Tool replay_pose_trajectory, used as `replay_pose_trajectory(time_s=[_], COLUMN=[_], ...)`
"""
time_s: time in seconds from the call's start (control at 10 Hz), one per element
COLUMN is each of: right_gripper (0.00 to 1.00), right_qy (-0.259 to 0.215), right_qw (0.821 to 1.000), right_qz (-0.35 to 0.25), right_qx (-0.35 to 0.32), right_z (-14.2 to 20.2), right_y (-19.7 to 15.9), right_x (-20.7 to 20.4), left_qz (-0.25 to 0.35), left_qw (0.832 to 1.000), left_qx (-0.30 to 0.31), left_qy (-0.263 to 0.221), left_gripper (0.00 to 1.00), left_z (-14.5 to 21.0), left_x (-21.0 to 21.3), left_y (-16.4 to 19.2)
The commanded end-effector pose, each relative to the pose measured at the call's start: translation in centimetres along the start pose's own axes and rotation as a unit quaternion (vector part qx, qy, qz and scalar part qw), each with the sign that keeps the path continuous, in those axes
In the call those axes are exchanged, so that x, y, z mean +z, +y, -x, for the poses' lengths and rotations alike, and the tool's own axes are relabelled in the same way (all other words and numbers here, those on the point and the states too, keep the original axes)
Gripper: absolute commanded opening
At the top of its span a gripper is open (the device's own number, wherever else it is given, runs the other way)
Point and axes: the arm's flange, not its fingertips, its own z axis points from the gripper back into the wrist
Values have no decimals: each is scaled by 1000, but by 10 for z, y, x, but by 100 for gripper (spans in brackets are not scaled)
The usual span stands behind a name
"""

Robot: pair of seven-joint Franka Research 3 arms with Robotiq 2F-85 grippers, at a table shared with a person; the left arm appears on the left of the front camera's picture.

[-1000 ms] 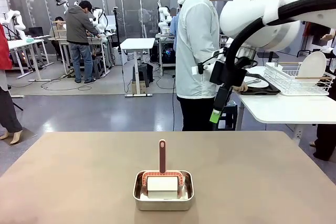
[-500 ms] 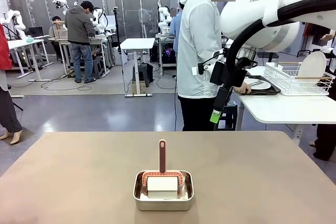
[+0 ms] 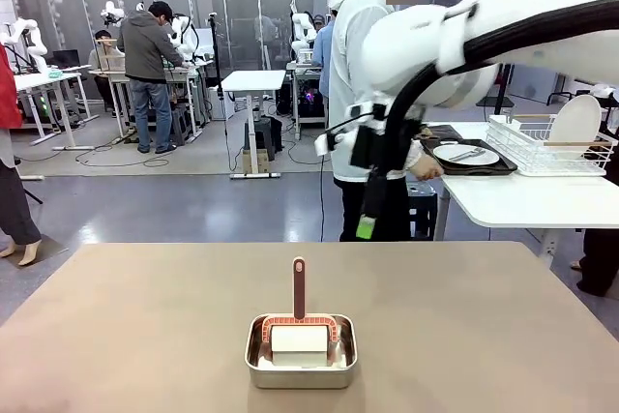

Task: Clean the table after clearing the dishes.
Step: When the right (or left) Handle tray is removed, use the right hand (or left hand) to clean the right (or left) side of the table with the Lint Roller.

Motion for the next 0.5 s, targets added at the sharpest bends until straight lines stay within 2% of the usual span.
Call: replay_pose_trajectory(time_s=[0.0, 0.1, 0.4], right_gripper=[100, 100, 100], right_qy=[14, 50, 63], right_qw=[998, 996, 991], right_qz=[-5, -3, -33], right_qx=[67, 76, 114], right_z=[-31, -48, -81], right_y=[-19, -20, -29], right_x=[-16, -28, -59], left_qz=[0, 0, 0], left_qw=[1000, 1000, 1000], left_qx=[6, 6, 6], left_qy=[-1, -1, -1], left_gripper=[100, 100, 100], left_z=[2, 2, 2], left_x=[3, 3, 3], left_y=[-5, -5, -5])
